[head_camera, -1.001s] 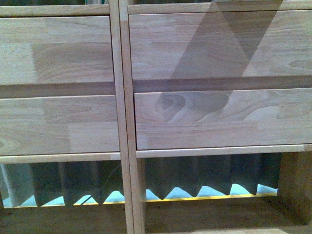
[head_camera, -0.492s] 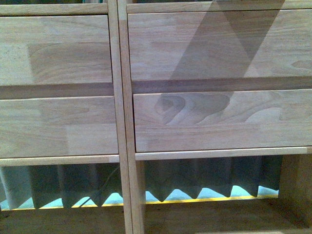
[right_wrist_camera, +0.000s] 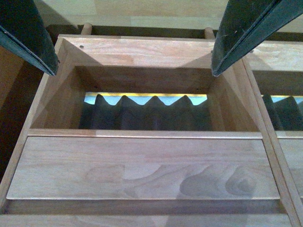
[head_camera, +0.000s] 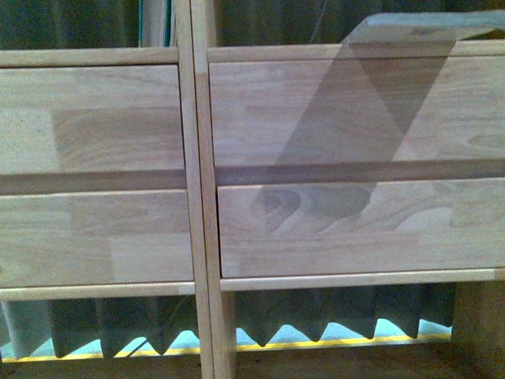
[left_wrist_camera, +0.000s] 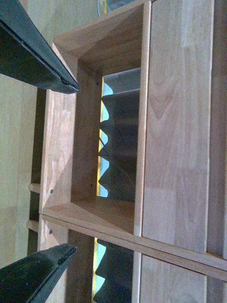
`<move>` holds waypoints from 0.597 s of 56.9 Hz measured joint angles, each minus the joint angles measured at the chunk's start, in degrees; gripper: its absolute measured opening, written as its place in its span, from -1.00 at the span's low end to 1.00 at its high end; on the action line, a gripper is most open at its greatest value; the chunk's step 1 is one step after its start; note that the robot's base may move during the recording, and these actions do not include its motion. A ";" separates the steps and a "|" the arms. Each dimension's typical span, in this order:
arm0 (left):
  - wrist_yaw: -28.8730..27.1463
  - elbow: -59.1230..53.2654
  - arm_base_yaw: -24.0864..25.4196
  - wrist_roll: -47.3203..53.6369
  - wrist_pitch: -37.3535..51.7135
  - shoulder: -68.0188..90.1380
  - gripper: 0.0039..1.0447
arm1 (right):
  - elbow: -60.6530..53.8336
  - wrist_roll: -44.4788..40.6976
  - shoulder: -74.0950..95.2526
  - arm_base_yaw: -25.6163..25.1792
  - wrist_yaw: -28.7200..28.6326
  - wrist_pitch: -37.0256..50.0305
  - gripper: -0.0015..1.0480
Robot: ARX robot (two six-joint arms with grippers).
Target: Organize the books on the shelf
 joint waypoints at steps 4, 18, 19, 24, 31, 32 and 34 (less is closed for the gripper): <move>0.02 0.00 0.00 0.00 0.00 0.00 0.87 | 0.00 0.00 0.00 0.00 -0.02 0.00 0.87; 0.00 0.00 0.00 0.00 0.00 0.00 0.87 | 0.00 0.00 -0.02 0.00 0.00 0.00 0.87; 0.00 0.00 0.00 -0.02 0.00 0.00 0.87 | 0.00 -0.02 0.00 0.00 -0.02 0.00 0.87; 0.00 0.00 0.00 -0.02 0.00 0.00 0.87 | 0.00 -0.02 0.00 0.00 -0.04 0.00 0.87; -0.04 0.00 0.00 0.00 0.00 0.00 0.87 | 1.38 0.39 2.27 -2.25 -8.09 -3.34 0.87; -0.02 0.00 0.00 0.00 0.00 0.00 0.87 | 2.25 0.68 3.91 -3.43 -12.02 -4.15 0.87; 0.02 0.00 0.02 0.00 0.00 0.00 0.87 | 3.76 1.88 7.21 -4.61 -17.31 -3.65 0.87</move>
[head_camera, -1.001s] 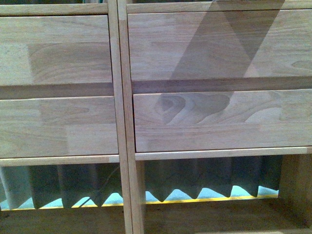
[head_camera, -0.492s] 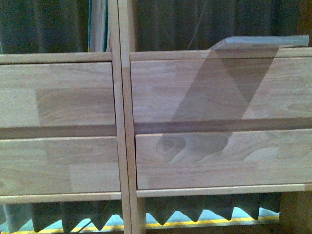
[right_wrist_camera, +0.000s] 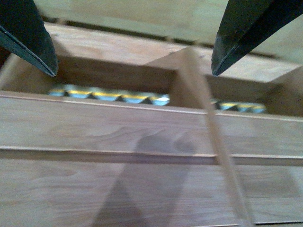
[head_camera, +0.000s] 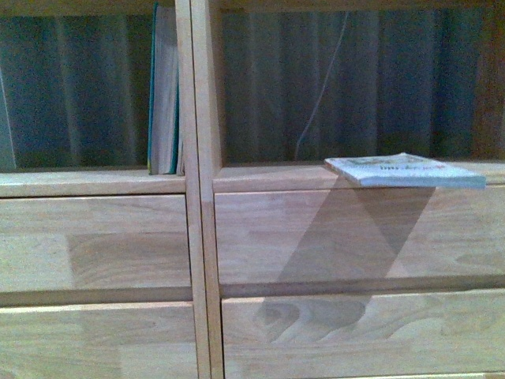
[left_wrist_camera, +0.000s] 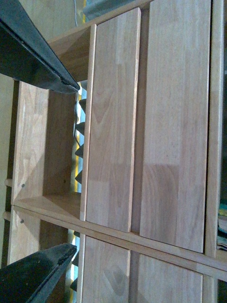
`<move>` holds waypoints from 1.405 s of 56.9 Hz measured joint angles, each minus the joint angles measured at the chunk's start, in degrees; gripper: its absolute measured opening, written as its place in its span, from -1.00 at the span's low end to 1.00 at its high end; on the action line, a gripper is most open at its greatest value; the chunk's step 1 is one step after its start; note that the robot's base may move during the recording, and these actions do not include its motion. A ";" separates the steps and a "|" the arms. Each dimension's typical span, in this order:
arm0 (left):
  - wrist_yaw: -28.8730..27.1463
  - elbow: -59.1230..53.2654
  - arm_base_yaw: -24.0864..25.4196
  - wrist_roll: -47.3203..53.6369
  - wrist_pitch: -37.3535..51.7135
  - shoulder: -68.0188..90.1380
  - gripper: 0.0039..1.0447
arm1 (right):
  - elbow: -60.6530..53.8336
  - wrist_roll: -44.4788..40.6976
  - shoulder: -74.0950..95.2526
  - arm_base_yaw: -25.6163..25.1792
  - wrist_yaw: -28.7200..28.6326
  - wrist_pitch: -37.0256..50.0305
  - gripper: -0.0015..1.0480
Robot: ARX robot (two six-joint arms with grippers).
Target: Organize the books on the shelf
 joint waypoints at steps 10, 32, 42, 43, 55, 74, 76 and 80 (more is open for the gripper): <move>-0.02 0.00 -0.07 0.00 0.00 -0.02 0.87 | 16.79 14.53 24.52 4.81 -6.23 19.89 0.87; -0.02 0.00 -0.07 0.00 0.00 0.00 0.87 | 41.81 49.53 69.57 -0.61 0.07 39.10 0.87; -0.02 0.00 -0.07 0.00 0.00 0.00 0.87 | 41.51 58.82 80.65 -0.66 1.40 40.81 0.87; -0.02 0.00 -0.07 0.00 0.00 -0.02 0.87 | 41.53 58.97 81.40 -0.44 1.57 41.05 0.87; -0.02 0.00 -0.07 0.00 0.00 0.00 0.87 | 46.27 60.33 88.24 3.15 6.78 42.23 0.87; -0.02 0.00 -0.07 0.00 0.00 -0.02 0.87 | 60.92 61.20 99.08 6.88 14.47 36.54 0.85; -0.02 0.00 -0.07 0.00 0.00 -0.02 0.87 | 62.10 61.20 99.62 7.10 15.02 35.58 0.76; -0.02 0.00 -0.07 0.00 0.00 -0.02 0.87 | 63.71 61.40 100.08 7.37 15.39 34.73 0.55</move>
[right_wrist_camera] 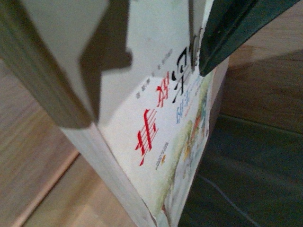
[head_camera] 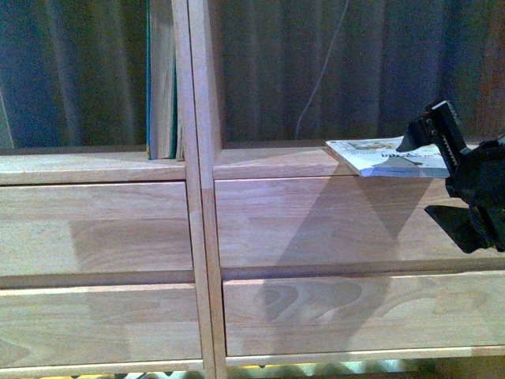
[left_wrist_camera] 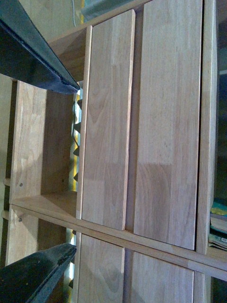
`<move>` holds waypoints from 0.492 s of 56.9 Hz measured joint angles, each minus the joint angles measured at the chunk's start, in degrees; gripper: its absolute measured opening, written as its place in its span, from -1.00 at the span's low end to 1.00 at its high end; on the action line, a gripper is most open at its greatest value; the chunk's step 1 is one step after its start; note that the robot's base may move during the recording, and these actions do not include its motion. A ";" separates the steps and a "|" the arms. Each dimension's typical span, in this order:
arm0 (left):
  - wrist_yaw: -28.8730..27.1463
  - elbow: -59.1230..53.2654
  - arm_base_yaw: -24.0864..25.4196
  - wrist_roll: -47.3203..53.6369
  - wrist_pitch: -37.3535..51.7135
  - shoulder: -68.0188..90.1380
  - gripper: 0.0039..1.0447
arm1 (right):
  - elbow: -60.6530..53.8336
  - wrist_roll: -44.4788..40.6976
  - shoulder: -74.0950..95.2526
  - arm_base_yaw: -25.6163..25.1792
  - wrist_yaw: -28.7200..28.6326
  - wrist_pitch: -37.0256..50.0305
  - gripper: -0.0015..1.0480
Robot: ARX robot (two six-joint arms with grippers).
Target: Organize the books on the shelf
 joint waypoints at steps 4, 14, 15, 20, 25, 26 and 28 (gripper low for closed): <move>0.00 0.00 0.00 0.00 0.00 0.00 0.87 | 0.63 0.02 -0.04 0.15 -0.04 0.02 0.35; 0.00 0.00 0.00 0.00 0.00 0.02 0.87 | 0.35 0.33 -0.35 0.39 -1.27 1.27 -0.15; 0.00 0.00 0.00 0.00 0.00 0.00 0.87 | 0.20 0.37 -0.37 0.39 -1.40 1.40 -0.18; 0.04 0.00 0.02 -0.02 0.00 0.02 0.87 | -1.38 1.53 -1.27 0.39 -2.08 2.86 -0.47; 16.46 1.25 5.81 -2.62 -0.48 3.98 0.87 | -2.93 2.58 -2.73 0.26 -2.82 3.76 -0.73; 18.93 1.49 6.93 -2.82 -0.20 4.98 0.87 | -3.10 2.80 -2.95 0.24 -2.93 3.91 -0.75; 25.46 2.32 9.97 -3.98 1.20 8.04 0.87 | -3.67 3.06 -3.58 0.22 -3.26 4.48 -0.82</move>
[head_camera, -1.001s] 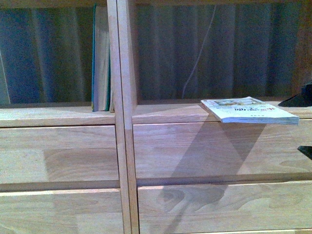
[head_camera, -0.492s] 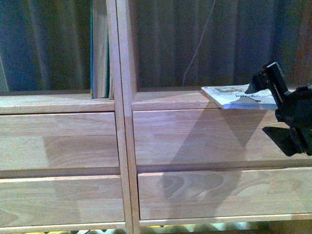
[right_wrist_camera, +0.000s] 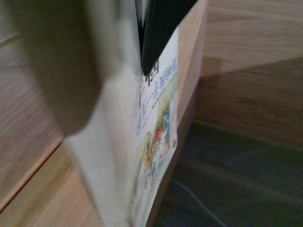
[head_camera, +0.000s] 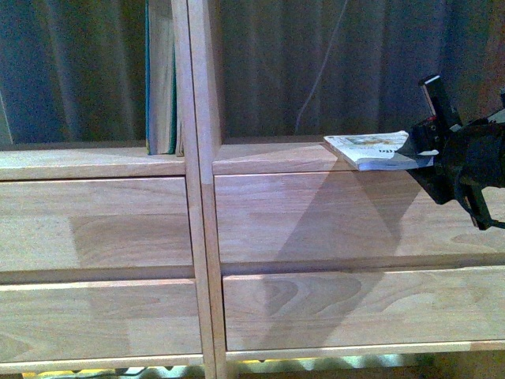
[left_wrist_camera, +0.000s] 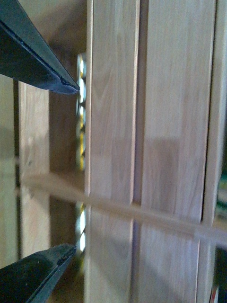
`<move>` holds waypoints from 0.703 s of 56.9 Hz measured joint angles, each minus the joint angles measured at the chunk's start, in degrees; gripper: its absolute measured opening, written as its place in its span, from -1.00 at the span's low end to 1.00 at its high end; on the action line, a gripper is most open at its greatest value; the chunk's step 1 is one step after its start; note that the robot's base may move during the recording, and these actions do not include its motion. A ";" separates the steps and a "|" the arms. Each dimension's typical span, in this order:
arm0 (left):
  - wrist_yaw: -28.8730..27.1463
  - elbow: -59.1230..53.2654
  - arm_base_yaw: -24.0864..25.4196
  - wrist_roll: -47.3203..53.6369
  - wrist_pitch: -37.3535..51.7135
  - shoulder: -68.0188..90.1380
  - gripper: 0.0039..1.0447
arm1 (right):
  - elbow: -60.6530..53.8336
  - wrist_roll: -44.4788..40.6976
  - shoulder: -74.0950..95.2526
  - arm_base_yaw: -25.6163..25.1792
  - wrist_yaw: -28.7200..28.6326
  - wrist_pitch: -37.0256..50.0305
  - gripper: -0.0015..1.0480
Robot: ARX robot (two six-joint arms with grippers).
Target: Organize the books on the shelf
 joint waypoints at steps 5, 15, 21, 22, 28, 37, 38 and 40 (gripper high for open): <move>12.68 3.56 6.10 -1.42 7.41 8.15 0.87 | -1.57 0.35 -1.68 -0.22 -1.77 0.87 -0.86; 17.66 14.19 7.45 -4.11 23.41 24.04 0.87 | -4.48 0.52 -5.51 -0.48 -4.74 2.36 -0.86; 16.98 20.76 5.62 -6.29 29.51 33.53 0.87 | -5.31 0.17 -8.50 -0.39 -6.95 4.13 -0.86; 17.22 22.77 4.85 -7.28 30.58 36.35 0.87 | -5.38 0.04 -9.22 -0.37 -7.39 4.59 -0.86; 18.78 29.70 1.38 -11.78 33.48 46.47 0.87 | -5.35 -0.85 -12.57 -0.07 -8.98 6.62 -0.86; 21.29 40.00 -3.76 -20.57 39.56 61.26 0.87 | -5.29 -2.29 -16.44 0.70 -12.48 8.83 -0.86; 21.86 41.57 -4.28 -22.95 40.87 63.28 0.87 | -5.27 -2.32 -16.61 0.76 -12.81 8.96 -0.86; 23.02 43.76 -4.96 -26.08 43.19 66.01 0.87 | -5.27 -2.60 -17.14 1.14 -14.19 9.62 -0.86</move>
